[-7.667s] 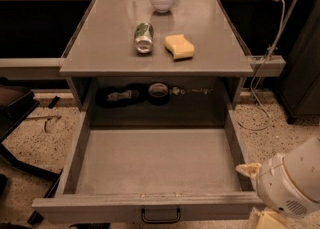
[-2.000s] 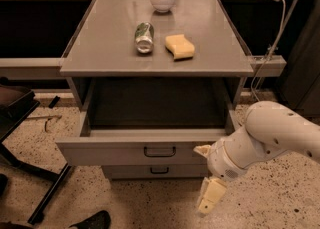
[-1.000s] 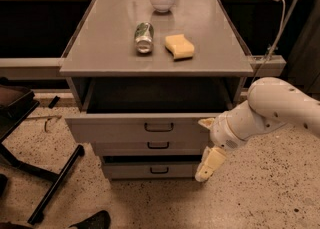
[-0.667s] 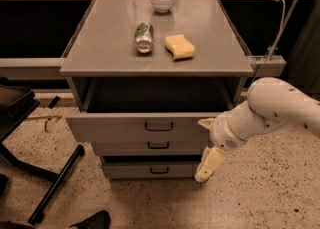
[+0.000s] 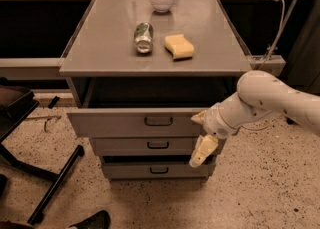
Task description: Close top drawer
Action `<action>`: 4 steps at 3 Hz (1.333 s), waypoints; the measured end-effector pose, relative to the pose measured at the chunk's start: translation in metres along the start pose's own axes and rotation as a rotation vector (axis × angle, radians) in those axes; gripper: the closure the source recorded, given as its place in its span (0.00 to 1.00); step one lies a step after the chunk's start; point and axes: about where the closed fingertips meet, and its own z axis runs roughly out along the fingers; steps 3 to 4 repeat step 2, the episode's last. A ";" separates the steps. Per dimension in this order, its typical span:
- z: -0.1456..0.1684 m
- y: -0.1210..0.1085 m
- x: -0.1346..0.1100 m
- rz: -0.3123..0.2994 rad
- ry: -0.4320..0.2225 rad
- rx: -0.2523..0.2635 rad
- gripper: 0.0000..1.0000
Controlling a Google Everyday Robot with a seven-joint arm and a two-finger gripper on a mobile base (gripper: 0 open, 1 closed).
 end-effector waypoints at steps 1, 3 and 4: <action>0.003 -0.047 -0.021 -0.032 -0.019 0.047 0.00; 0.003 -0.047 -0.021 -0.032 -0.019 0.046 0.00; 0.003 -0.047 -0.021 -0.032 -0.019 0.046 0.00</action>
Offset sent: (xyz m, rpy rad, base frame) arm 0.0734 0.0108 0.0175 0.0091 -0.0970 -0.0070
